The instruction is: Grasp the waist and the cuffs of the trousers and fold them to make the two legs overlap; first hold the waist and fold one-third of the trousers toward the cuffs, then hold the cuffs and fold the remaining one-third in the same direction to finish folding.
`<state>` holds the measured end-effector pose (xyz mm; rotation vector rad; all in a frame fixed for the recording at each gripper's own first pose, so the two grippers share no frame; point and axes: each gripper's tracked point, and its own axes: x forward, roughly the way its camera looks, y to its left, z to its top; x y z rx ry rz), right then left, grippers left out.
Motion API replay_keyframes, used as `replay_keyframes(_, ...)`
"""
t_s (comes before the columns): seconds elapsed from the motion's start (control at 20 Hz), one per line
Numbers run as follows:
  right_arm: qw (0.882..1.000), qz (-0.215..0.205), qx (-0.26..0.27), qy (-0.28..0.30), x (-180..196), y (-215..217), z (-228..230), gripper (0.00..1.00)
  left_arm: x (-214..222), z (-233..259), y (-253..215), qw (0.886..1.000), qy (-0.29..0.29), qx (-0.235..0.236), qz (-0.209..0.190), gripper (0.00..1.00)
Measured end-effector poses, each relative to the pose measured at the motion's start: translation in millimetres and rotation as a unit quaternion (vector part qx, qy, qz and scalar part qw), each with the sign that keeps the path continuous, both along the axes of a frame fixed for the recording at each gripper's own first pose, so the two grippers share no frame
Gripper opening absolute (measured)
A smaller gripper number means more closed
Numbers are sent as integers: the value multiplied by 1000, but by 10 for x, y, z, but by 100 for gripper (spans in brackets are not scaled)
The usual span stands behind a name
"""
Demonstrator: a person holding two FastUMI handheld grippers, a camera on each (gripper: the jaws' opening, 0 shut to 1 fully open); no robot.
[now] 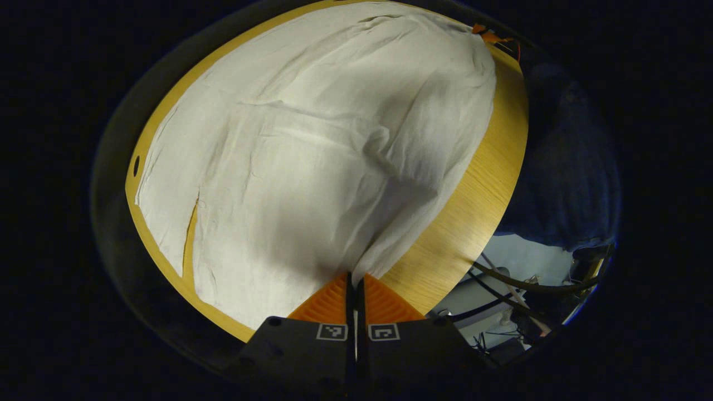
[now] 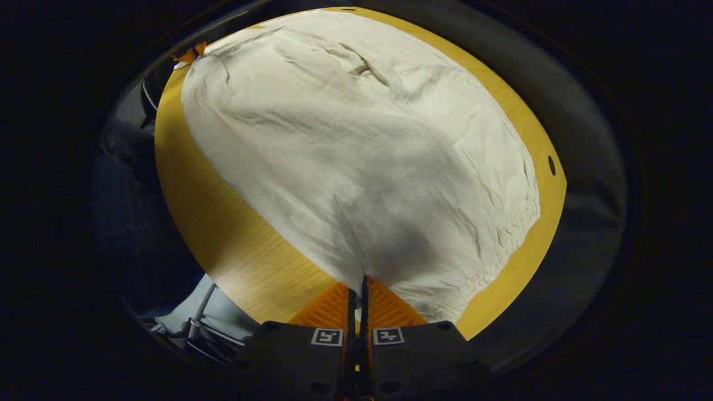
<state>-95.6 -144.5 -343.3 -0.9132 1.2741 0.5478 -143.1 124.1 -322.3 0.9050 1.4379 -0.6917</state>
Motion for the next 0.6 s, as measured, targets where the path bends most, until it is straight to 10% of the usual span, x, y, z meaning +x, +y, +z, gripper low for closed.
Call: replay_keyframes(0.6,956,-188,60,-218,1265,334,931,5,1959,944,-313,977,-208,38,33,0)
